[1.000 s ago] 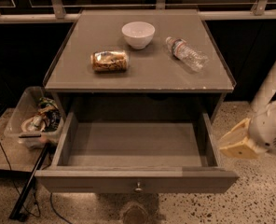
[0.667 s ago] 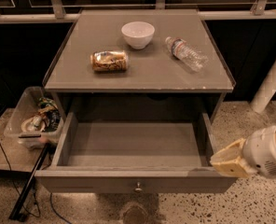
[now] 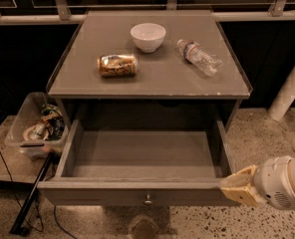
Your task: Close top drawer
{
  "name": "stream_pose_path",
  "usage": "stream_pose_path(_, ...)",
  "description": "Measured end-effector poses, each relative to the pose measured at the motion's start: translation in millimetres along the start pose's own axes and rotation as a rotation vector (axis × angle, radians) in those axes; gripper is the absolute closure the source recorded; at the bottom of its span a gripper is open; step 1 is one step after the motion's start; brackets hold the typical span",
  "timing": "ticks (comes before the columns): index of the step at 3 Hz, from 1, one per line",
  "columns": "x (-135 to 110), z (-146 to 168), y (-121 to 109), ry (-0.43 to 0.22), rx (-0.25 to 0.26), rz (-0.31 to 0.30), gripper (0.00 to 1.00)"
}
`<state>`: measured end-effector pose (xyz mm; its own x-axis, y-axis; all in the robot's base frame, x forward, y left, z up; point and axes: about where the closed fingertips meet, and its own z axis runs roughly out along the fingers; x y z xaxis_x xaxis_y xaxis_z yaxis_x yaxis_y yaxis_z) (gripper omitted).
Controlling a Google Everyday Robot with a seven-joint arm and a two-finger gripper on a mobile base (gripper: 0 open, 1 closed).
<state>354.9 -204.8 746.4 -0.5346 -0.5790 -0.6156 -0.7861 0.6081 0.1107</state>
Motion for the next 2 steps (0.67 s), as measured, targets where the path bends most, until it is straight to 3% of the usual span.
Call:
stream_pose_path(1, -7, 1, 6, 0.012, 0.03, -0.059, 1.0)
stream_pose_path(2, 2, 24, 17, 0.011, 0.035, -0.123, 1.0)
